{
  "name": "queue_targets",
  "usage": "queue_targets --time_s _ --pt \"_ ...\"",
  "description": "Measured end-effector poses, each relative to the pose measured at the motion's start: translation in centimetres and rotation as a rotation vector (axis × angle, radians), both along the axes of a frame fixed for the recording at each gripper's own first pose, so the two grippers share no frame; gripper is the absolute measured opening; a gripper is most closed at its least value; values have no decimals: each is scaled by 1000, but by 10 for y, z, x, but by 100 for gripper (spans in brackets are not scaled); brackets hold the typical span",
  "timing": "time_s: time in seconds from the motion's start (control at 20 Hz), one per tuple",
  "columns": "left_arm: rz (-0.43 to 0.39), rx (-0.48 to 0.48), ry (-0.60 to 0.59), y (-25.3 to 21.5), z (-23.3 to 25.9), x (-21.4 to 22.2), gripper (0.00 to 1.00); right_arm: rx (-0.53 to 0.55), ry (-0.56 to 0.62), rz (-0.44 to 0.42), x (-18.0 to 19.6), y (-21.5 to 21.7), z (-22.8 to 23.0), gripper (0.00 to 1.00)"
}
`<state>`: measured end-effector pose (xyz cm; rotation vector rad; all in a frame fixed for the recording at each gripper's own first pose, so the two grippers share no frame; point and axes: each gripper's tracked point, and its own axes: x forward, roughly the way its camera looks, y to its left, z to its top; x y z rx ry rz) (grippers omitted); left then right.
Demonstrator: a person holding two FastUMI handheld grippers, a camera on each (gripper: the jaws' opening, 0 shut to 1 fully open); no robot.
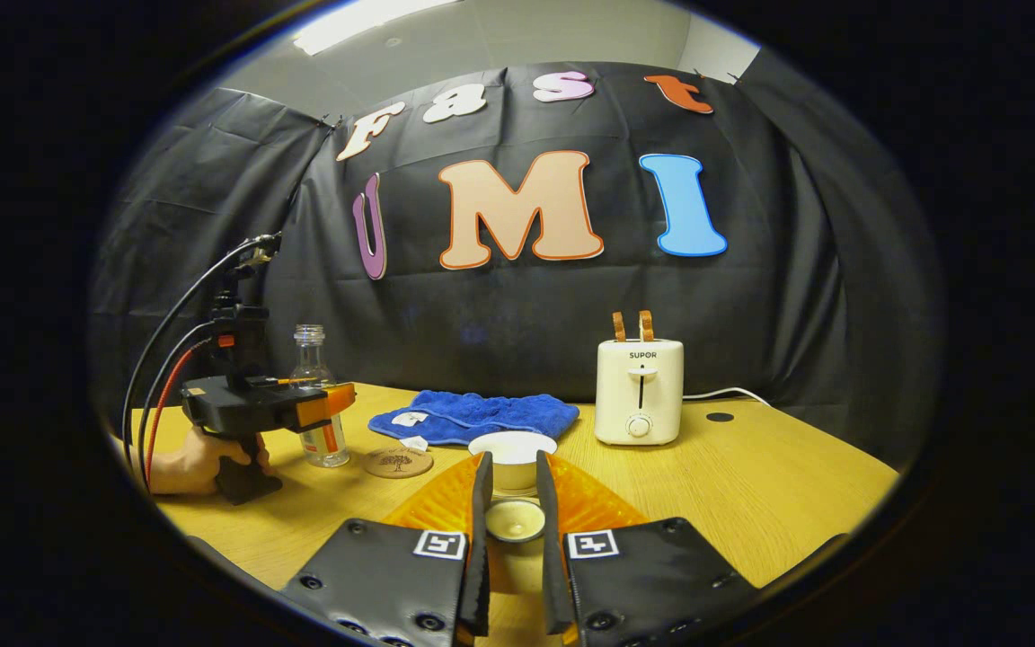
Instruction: Open the teacup lid with one hand, grasp the water bottle and pour water into the teacup with the other hand; after pouring, place the water bottle on the coaster and then close the teacup lid.
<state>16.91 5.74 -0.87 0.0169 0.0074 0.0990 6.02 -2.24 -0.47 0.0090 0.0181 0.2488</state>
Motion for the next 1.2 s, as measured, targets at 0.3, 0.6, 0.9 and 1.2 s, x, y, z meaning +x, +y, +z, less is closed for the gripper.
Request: queue_targets --time_s 0.3,0.6,0.9,1.2 --pt "3 171 31 -14 -2 6 71 -1 5 -23 -2 -10 0 26" --pt "-29 668 88 -42 -10 26 72 -6 4 -101 6 -56 1 27" --pt "-140 1137 92 -92 -5 45 71 -10 -2 -232 16 -124 3 27" --pt "-159 1440 102 -102 8 47 72 -11 -4 -235 15 -127 3 27"
